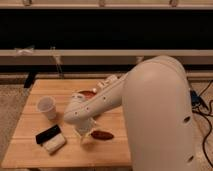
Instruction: Drag the pepper across the table
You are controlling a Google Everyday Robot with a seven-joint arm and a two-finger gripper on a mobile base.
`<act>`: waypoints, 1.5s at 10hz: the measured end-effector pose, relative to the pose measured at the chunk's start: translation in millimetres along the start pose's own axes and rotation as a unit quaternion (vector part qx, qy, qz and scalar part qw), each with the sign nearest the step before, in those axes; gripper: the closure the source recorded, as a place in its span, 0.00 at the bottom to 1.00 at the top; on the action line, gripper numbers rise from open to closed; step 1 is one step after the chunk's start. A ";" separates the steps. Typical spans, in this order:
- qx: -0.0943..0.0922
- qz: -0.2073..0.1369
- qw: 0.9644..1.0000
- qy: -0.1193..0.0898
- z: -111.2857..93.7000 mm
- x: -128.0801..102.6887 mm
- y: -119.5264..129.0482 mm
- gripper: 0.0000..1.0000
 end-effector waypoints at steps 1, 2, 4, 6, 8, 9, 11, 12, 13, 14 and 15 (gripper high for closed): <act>-0.001 0.004 1.000 0.003 2.6 -0.7 -4.4 0.20; -0.002 0.011 1.000 0.006 5.5 -0.7 -10.7 0.20; -0.007 0.022 1.000 0.014 11.2 -0.3 -19.7 0.22; -0.011 0.023 0.999 0.022 15.2 1.9 -22.5 0.38; -0.013 0.017 0.999 0.033 19.7 4.7 -22.0 0.59; -0.014 0.012 0.999 0.037 20.5 5.8 -20.6 0.68; -0.014 0.005 0.999 0.040 20.2 9.4 -18.8 0.88; -0.015 0.002 0.999 0.040 18.8 10.0 -17.1 0.97; -0.016 0.001 0.999 0.039 17.5 10.6 -16.3 1.00; -0.018 -0.001 0.999 0.037 14.9 10.4 -15.0 1.00; -0.022 -0.002 0.999 0.033 13.0 8.4 -13.4 1.00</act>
